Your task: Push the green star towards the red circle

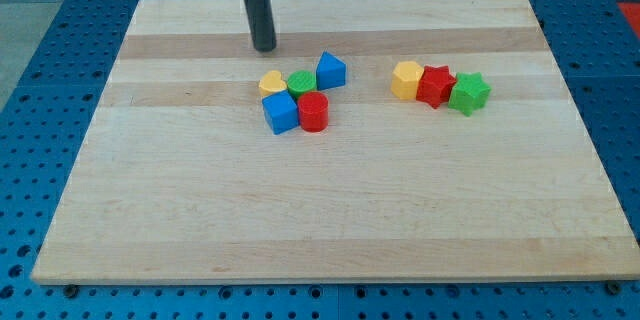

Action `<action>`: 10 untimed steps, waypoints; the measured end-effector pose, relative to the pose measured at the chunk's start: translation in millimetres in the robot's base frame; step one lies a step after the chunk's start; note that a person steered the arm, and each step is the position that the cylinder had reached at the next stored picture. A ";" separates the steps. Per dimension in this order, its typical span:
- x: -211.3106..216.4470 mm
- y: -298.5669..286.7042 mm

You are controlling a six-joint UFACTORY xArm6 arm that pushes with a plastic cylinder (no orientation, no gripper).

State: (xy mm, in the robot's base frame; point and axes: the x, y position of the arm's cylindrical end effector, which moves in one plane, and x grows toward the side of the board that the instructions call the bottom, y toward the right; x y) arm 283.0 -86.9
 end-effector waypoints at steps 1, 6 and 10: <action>-17.8 49.5; 68.9 264.4; 185.6 263.8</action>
State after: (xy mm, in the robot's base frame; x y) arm 468.6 176.9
